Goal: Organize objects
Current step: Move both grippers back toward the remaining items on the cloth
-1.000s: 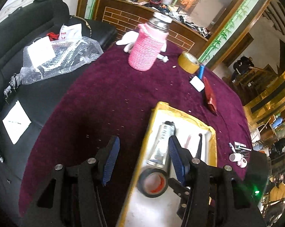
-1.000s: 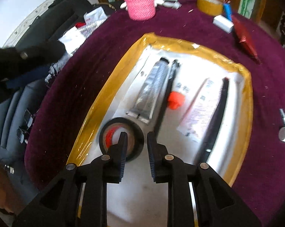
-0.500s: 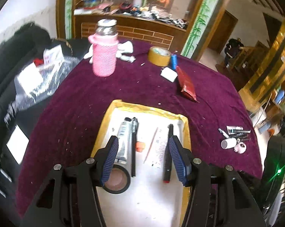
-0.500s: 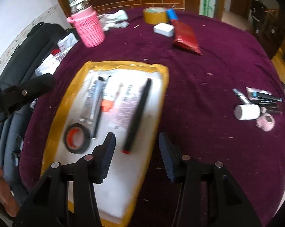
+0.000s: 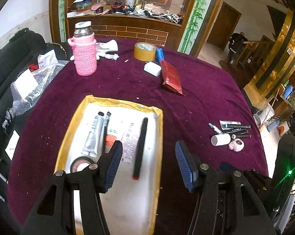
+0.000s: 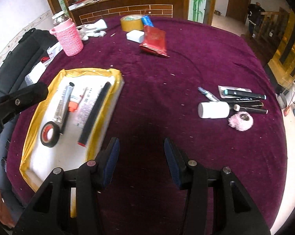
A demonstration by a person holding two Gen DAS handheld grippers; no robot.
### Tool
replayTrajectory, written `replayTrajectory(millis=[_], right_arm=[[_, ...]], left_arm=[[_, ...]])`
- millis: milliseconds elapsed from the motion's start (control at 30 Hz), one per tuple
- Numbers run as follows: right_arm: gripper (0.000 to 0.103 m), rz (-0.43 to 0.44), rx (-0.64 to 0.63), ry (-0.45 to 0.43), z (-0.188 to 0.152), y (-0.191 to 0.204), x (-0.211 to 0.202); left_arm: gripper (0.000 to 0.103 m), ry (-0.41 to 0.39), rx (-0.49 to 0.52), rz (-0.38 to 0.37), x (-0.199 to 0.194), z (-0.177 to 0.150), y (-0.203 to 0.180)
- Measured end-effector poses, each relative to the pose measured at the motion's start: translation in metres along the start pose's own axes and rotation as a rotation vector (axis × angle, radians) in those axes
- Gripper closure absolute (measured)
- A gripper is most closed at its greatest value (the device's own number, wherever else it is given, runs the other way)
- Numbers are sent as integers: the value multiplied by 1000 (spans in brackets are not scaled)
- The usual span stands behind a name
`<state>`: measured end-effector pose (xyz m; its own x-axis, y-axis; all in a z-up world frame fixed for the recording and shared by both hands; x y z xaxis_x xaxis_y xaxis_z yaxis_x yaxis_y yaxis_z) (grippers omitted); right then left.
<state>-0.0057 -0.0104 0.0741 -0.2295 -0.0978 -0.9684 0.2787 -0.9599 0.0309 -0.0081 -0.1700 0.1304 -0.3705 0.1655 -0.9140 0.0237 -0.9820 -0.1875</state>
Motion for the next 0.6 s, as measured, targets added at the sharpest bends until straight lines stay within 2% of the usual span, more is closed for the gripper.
replayTrajectory(millis=[600], right_arm=[[57,31,-3,0,-16,-64,-4]], left_arm=[[53,44,3,27,13,-20,-71]])
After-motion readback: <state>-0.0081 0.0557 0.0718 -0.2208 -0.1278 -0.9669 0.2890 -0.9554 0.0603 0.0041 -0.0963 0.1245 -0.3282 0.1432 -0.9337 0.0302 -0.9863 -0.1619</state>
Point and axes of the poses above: each gripper's, at about its wrist camera, not at the fingertips, and x roughly the way its jaws point, y to its left, z to its top, the point moved 1 cm from there along x, roughly the way its jaws point, and after that the axes turned 14 degrees about y, right-handed, at the moved point
